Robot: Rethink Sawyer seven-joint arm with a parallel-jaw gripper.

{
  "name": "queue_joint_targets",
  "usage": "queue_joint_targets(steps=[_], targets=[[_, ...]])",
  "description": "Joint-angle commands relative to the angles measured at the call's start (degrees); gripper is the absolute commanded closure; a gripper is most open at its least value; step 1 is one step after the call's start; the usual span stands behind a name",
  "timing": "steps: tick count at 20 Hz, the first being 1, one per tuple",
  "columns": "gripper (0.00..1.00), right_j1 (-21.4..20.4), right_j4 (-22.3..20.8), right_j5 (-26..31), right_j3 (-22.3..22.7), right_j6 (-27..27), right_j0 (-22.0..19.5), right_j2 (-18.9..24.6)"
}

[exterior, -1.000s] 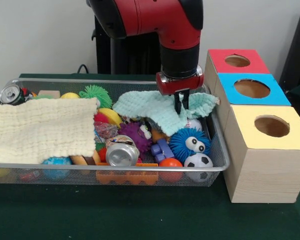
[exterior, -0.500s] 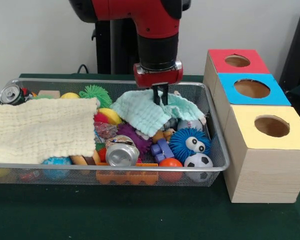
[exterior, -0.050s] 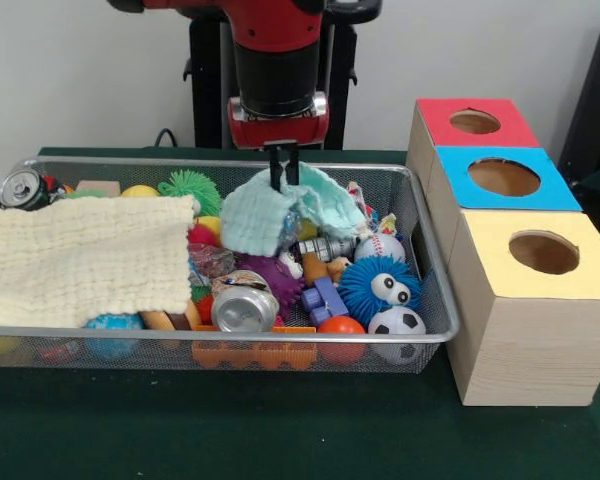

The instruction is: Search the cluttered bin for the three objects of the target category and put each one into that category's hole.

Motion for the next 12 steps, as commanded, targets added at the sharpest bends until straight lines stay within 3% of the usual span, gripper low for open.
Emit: queue_joint_targets(steps=[1,12], targets=[[1.00,-0.4,0.8,8.3,-4.0,-13.1,-2.9,6.2],[1.00,0.7,-2.5,10.8,-6.6,-16.1,-6.0,8.8]])
